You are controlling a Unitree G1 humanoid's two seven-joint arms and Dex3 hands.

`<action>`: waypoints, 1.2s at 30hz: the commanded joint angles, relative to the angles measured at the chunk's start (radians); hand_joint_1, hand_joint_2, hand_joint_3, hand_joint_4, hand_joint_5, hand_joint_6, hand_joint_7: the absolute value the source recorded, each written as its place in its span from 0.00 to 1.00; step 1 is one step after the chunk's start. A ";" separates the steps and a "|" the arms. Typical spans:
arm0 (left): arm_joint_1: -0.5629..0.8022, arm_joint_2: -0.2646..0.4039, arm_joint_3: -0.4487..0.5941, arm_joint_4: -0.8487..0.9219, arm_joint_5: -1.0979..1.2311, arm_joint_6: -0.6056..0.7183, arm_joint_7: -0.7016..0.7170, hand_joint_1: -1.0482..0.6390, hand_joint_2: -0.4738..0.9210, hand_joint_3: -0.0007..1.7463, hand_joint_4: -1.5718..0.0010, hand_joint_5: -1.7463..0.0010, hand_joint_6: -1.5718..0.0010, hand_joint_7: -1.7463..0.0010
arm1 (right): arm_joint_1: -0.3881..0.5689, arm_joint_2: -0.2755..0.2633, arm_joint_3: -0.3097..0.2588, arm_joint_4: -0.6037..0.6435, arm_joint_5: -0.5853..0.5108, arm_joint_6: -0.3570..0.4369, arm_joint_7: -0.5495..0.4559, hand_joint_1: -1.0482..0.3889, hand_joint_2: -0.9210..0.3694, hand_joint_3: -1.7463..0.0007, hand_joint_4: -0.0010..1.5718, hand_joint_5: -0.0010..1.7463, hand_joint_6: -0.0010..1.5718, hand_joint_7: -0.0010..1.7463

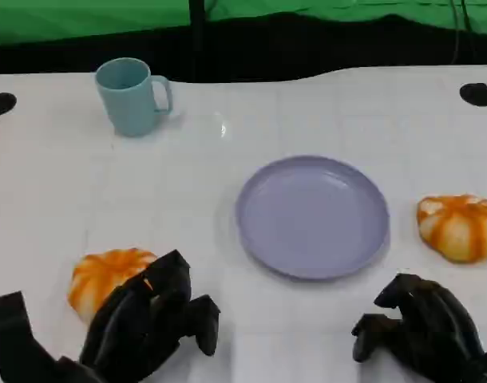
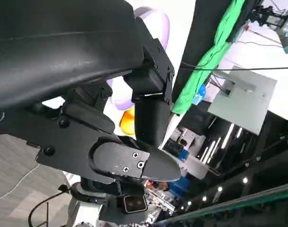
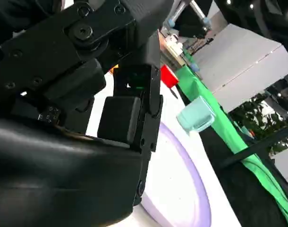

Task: Grasp the bread from the table and place it into the plate.

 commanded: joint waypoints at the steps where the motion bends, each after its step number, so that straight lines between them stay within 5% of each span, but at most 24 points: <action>1: -0.005 0.009 0.006 0.012 0.002 -0.009 -0.011 0.17 1.00 0.09 0.42 0.00 0.56 0.00 | 0.000 -0.010 -0.004 -0.002 0.004 -0.015 0.003 0.00 0.15 0.99 1.00 0.43 1.00 0.21; 25: -0.023 0.012 0.020 0.041 -0.009 -0.033 -0.040 0.16 1.00 0.10 0.43 0.00 0.56 0.05 | -0.007 -0.011 -0.006 0.007 0.008 -0.007 0.005 0.01 0.16 1.00 1.00 0.41 1.00 0.20; 27: -0.023 0.019 0.020 0.030 0.002 -0.054 -0.042 0.16 1.00 0.09 0.51 0.00 0.57 0.18 | -0.010 -0.014 -0.008 0.012 0.009 -0.006 0.009 0.00 0.16 1.00 1.00 0.41 1.00 0.20; 36: -0.016 0.034 0.016 0.000 0.092 -0.195 0.003 0.16 1.00 0.15 0.66 0.10 0.64 0.43 | -0.017 -0.016 -0.013 0.022 0.011 -0.012 0.017 0.00 0.16 1.00 1.00 0.41 1.00 0.19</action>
